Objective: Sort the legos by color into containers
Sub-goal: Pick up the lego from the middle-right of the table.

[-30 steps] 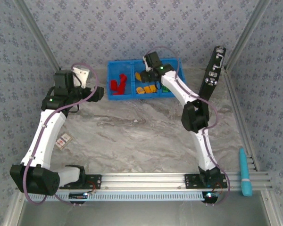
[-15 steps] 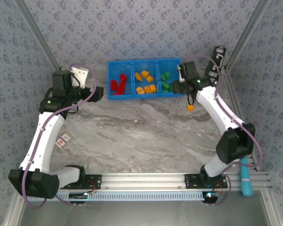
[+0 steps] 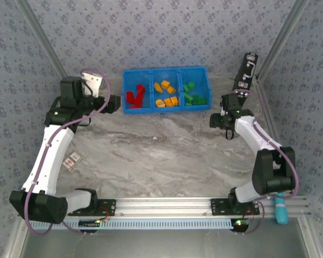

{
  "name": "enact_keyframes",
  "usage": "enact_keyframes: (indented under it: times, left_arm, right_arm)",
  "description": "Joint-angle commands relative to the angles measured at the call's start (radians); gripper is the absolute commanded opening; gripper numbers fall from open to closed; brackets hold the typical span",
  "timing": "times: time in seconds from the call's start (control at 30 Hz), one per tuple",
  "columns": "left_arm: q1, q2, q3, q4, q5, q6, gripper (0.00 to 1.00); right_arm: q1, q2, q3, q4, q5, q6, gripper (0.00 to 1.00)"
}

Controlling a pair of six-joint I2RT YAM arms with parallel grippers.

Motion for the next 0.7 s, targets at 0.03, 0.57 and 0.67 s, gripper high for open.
enact_keyframes:
  times: [0.03, 0.57, 0.67]
  left_arm:
    - [-0.009, -0.029, 0.032, -0.007, 0.008, -0.002, 1.0]
    - [-0.013, -0.062, 0.065, -0.053, -0.067, 0.006, 1.0]
    - [-0.013, -0.066, 0.077, -0.053, -0.087, 0.023, 1.0]
  right_arm:
    - [-0.019, 0.103, 0.034, 0.112, -0.04, -0.004, 0.73]
    - [-0.044, 0.329, 0.196, 0.087, 0.019, -0.076, 0.69]
    - [-0.041, 0.34, 0.205, 0.071, 0.029, -0.078, 0.64]
